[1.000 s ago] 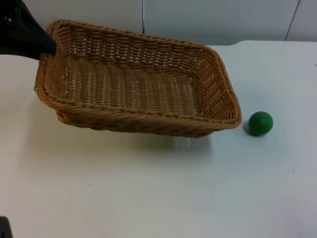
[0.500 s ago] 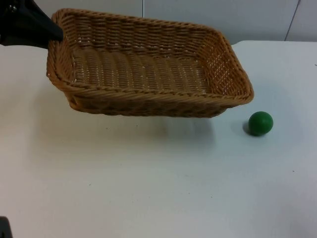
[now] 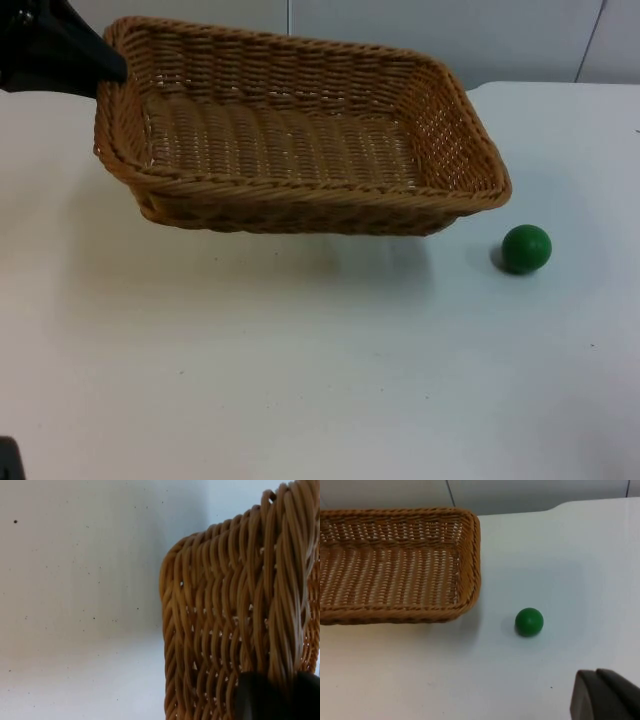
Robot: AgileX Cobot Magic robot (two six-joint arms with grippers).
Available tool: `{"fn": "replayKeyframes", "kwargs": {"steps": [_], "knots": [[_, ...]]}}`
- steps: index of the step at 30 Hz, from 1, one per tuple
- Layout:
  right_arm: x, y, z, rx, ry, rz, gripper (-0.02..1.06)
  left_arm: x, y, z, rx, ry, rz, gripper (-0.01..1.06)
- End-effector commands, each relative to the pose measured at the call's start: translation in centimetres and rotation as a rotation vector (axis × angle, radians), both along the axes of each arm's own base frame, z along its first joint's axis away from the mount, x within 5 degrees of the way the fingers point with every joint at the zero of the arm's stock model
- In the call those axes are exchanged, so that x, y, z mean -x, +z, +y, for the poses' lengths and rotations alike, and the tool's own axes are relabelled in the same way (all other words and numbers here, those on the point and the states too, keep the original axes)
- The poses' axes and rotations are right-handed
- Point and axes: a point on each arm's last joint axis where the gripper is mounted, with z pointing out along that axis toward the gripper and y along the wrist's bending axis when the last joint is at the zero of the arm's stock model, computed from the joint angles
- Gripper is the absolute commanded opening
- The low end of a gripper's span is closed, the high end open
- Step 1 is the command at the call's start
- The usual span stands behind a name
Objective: Pick up the basket with the left hand and place the ball into the basket with the right hand.
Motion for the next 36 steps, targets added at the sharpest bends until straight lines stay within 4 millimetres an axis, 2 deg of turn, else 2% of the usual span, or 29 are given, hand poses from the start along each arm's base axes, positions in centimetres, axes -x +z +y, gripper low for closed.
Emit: {"fn": "replayKeyframes", "kwargs": {"steps": [1, 26, 31, 35, 36], "knots": [[-0.1, 0.3, 0.0, 0.001, -0.001, -0.024, 0.00, 0.2, 0.8, -0.2, 0.044, 0.007, -0.010, 0.00], [-1.1, 1.7, -0.1, -0.063, -0.047, -0.188, 0.00, 0.2, 0.8, -0.2, 0.044, 0.007, -0.010, 0.00], [-2.5, 1.5, -0.1, -0.062, -0.060, -0.164, 0.00, 0.2, 0.8, -0.2, 0.042, 0.006, -0.010, 0.00], [-5.0, 0.6, -0.1, -0.041, -0.074, -0.086, 0.00, 0.2, 0.8, -0.2, 0.042, 0.006, -0.010, 0.00], [-5.0, 0.6, -0.1, -0.041, -0.074, -0.086, 0.00, 0.2, 0.8, -0.2, 0.042, 0.006, -0.010, 0.00]]}}
